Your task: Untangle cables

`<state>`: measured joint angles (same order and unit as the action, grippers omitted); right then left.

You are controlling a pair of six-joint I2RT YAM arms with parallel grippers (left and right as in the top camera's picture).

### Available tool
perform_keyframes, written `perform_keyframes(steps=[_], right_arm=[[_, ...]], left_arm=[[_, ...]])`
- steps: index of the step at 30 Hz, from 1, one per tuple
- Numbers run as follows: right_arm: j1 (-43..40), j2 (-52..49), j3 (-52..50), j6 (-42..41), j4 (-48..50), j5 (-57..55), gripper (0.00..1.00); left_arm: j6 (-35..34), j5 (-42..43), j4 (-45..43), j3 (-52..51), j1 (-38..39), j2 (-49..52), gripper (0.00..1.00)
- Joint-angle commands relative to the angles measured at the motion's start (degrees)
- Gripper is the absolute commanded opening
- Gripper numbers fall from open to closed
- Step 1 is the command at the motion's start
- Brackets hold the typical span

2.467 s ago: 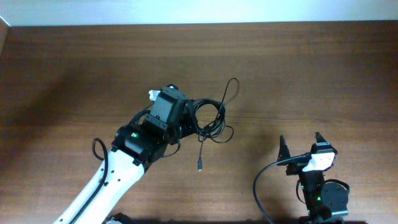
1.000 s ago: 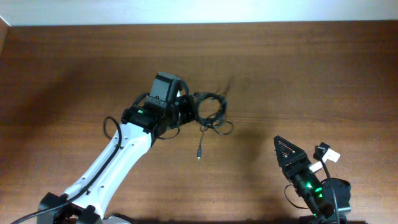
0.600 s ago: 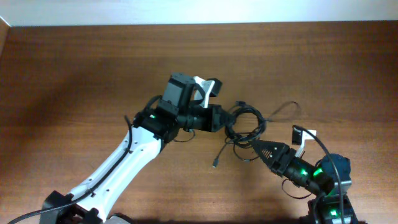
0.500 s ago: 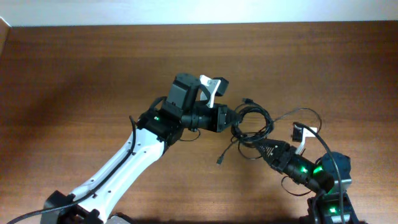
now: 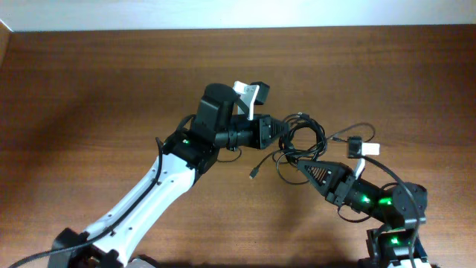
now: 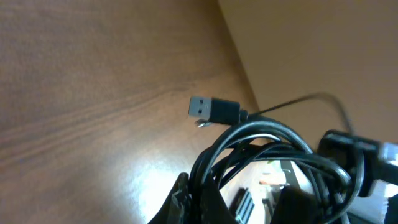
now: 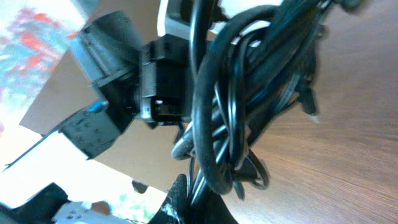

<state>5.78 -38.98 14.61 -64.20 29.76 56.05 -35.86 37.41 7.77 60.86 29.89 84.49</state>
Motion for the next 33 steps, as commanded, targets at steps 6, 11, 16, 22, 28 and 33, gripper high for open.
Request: perform_keyframes(steps=[6,11,16,22,28,33], right_arm=[[0.6,1.6,0.6,-7.2,12.6,12.8,0.04],[0.6,-1.8,0.5,-2.0,-5.0,10.0,0.34],[0.6,-12.3,0.5,-2.0,-10.5,3.9,0.58],[0.6,-17.7,0.5,3.0,-10.5,2.4,0.69],[0.6,-17.7,0.5,3.0,-11.0,2.1,0.70],[0.6,-17.7,0.5,3.0,-11.0,2.1,0.71]], left_arm=[[-8.6,-32.9,15.2,1.1,-0.5,0.6,0.00],[-40.0,-33.7,20.1,1.1,-2.3,0.6,0.00],[-38.9,-37.6,30.6,1.1,-2.2,0.8,0.49],[11.0,-39.8,31.0,1.1,-2.2,0.8,0.99],[42.8,-53.3,25.0,1.1,-2.2,4.9,0.98],[50.8,-52.6,24.7,1.1,-2.2,16.7,0.86]])
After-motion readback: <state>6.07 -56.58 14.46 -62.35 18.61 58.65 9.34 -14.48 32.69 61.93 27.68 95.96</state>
